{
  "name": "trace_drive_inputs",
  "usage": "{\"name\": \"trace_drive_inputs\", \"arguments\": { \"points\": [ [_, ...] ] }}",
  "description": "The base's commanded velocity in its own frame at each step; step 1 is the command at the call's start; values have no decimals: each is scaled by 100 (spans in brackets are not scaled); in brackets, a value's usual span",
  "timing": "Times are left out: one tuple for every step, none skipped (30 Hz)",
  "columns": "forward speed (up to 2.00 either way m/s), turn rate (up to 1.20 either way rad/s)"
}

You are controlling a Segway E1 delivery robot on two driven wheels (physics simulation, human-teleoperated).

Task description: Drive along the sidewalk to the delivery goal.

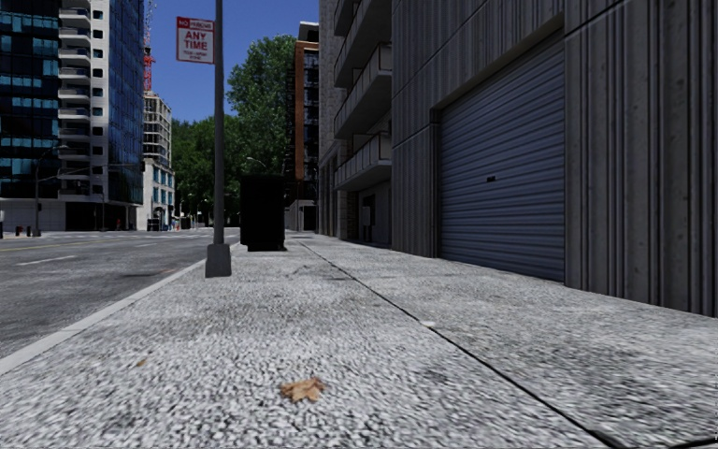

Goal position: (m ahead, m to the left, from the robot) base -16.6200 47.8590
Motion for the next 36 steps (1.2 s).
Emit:
{"name": "trace_drive_inputs", "arguments": {
  "points": [
    [200,0],
    [200,0],
    [200,0],
    [200,0],
    [200,0],
    [200,0],
    [200,0],
    [200,0],
    [200,0],
    [200,0],
    [200,0],
    [200,0],
    [200,0],
    [200,0],
    [200,0],
    [200,0],
    [200,0],
    [200,0],
    [200,0],
    [200,0],
    [200,0],
    [200,0],
    [200,0],
    [200,0],
    [200,0],
    [200,0],
    [200,0],
    [200,0],
    [200,0],
    [200,0],
    [200,0],
    [200,0],
    [200,0],
    [200,0],
    [200,0],
    [200,0]
  ]
}}
